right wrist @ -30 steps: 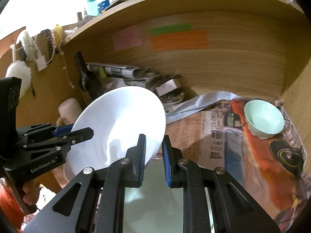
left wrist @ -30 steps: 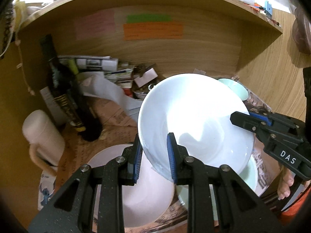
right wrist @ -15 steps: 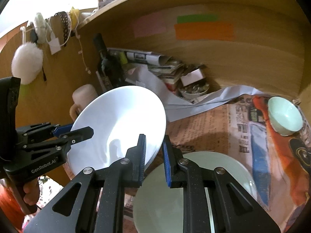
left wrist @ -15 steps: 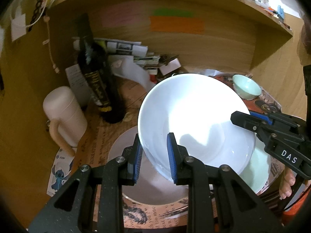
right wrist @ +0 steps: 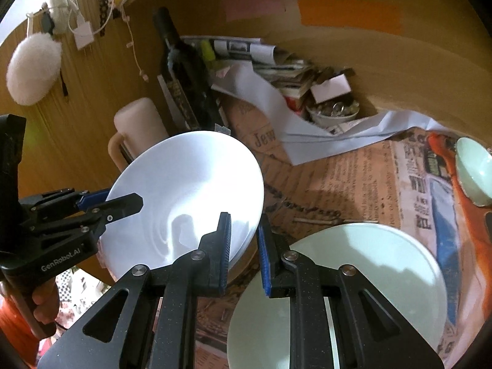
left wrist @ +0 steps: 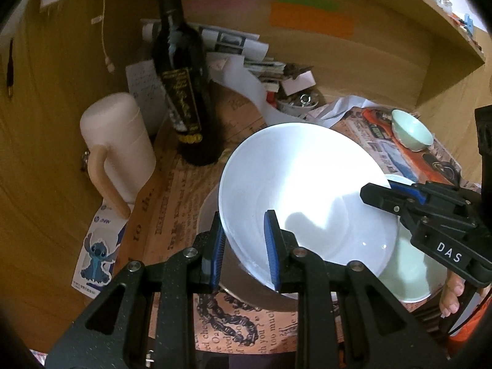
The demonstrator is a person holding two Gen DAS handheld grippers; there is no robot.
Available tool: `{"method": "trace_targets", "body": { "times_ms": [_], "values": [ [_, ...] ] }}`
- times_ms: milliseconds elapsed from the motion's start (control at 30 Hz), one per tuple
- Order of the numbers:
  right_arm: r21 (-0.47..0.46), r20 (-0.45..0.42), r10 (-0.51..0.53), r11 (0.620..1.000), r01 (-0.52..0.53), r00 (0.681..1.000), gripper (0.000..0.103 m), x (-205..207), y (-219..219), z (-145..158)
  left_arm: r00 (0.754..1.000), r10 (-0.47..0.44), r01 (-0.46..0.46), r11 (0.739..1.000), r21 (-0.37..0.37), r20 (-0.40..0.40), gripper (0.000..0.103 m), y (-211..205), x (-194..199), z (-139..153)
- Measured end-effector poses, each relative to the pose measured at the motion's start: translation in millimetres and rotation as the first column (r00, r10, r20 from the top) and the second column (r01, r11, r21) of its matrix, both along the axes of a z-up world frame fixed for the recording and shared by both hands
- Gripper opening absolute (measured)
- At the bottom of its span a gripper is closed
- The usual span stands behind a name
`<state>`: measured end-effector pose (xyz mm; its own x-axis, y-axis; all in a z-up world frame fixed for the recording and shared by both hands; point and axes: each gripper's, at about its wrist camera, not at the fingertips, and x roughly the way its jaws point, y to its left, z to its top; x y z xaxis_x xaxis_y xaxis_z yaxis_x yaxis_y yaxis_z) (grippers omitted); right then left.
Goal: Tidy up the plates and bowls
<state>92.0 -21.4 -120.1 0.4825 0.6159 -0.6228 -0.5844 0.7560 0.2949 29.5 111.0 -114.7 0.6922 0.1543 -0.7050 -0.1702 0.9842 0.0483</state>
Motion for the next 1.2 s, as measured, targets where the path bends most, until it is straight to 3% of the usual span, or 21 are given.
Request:
{"method": "trace_targets", "body": {
  "times_ms": [833,1000,1200],
  "values": [
    [-0.071,-0.027,0.057,0.996,-0.059,0.998,0.019,4.2,25.0,-18.4,0.999,0.032,-0.030,0.999,0.045,-0.043,0.025,20.4,1.0,-26.2],
    [-0.106,0.022,0.062,0.993,-0.060,0.998,0.028,0.7,27.9,-16.6,0.998,0.028,-0.025,0.998,0.053,-0.049,0.025,20.4,3.4,-29.4],
    [-0.129,0.028,0.080,0.989,-0.076,0.996,0.032,-0.6,30.7,-15.4,0.997,0.030,-0.028,0.999,0.034,-0.070,0.025,22.9,6.6,-32.6]
  ]
}}
